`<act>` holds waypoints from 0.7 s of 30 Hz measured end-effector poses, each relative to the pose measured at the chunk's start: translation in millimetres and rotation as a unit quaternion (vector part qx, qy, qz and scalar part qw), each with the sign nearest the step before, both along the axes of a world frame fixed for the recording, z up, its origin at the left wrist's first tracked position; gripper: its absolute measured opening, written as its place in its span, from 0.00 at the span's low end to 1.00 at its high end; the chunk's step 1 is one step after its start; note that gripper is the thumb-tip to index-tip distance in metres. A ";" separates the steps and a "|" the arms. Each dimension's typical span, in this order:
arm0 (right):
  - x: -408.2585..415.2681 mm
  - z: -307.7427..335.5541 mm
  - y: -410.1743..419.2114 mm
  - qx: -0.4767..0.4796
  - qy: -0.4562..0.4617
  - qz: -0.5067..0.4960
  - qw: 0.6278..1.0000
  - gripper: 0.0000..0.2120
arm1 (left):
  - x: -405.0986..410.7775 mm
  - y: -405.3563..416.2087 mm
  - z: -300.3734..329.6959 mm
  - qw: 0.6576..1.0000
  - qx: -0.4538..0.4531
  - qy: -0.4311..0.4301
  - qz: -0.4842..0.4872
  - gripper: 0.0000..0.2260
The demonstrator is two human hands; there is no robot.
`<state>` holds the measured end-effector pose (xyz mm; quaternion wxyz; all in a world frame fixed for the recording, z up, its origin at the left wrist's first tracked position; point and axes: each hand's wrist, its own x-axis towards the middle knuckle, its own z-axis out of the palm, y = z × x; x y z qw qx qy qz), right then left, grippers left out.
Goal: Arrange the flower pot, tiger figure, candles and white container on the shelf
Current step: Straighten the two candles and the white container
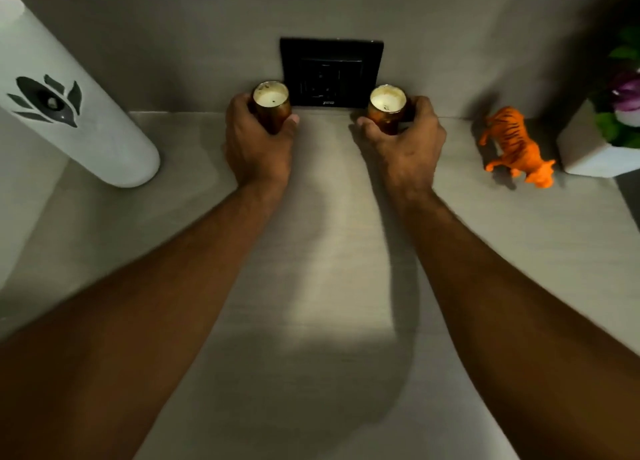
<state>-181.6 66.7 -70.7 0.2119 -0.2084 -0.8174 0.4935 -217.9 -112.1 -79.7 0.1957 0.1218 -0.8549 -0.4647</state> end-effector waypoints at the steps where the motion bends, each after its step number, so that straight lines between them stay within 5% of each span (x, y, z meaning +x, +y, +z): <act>1: -1.6 -0.3 -1.1 -0.001 0.001 -0.006 1.000 0.29 | -1.9 -0.4 -0.1 1.000 0.000 0.002 0.004 0.28; 7: -4.5 0.9 -3.7 -0.009 -0.008 -0.017 1.000 0.33 | -3.9 1.6 -0.8 1.000 -0.014 0.004 0.013 0.31; 10: 11.0 2.7 -7.3 0.052 -0.006 -0.046 0.998 0.42 | 7.7 -0.1 2.9 0.999 0.015 0.029 0.007 0.39; 13: 45.6 -3.4 -42.9 0.146 0.017 -0.007 0.989 0.35 | 43.5 -24.7 3.5 0.995 0.045 0.082 0.043 0.37; 15: 63.3 -8.1 -82.6 0.270 -0.015 0.152 0.951 0.32 | 67.9 -57.3 0.2 0.985 0.036 0.115 0.122 0.36; 17: 65.0 -9.6 -119.2 0.368 -0.076 0.317 0.871 0.35 | 76.6 -96.6 -1.0 0.965 0.022 0.143 0.220 0.38; 21: 43.1 -11.9 -141.8 0.405 -0.202 0.366 0.813 0.41 | 53.8 -136.5 14.1 0.956 0.024 0.125 0.265 0.48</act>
